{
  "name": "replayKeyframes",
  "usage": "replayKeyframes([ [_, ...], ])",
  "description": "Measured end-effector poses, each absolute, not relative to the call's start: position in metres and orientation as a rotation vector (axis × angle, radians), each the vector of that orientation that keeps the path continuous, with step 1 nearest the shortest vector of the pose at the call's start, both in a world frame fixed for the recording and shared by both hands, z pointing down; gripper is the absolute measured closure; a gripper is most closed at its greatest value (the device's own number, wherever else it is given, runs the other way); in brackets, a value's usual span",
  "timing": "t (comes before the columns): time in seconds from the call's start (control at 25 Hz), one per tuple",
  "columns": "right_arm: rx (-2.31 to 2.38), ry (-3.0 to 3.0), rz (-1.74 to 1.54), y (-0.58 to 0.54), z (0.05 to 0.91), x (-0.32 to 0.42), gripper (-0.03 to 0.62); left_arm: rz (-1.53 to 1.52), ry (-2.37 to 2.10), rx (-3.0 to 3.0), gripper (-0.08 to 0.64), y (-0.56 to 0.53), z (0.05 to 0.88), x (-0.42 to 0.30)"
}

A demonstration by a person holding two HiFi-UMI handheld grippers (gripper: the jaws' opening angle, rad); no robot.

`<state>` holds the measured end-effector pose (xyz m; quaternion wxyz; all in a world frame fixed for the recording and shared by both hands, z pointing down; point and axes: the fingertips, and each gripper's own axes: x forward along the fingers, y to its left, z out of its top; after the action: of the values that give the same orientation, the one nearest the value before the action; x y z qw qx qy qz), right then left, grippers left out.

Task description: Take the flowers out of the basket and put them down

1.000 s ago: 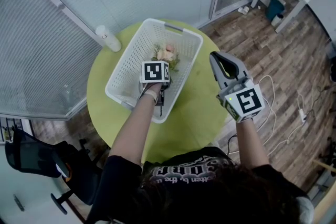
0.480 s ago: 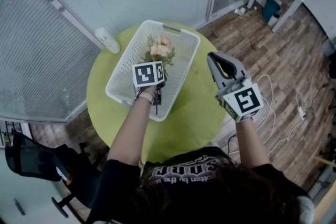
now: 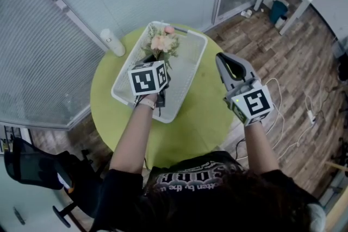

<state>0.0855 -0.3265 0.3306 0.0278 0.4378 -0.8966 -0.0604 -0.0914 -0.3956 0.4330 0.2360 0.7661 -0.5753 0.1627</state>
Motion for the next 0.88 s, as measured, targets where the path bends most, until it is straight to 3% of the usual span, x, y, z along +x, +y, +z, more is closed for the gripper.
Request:
replayKeyframes([
  [0.88, 1.507, -2.725, -0.097, -0.310, 0.309, 0.090, 0.561, 0.254, -1.638, 2.440, 0.529, -0.348, 0.307, -0.073],
])
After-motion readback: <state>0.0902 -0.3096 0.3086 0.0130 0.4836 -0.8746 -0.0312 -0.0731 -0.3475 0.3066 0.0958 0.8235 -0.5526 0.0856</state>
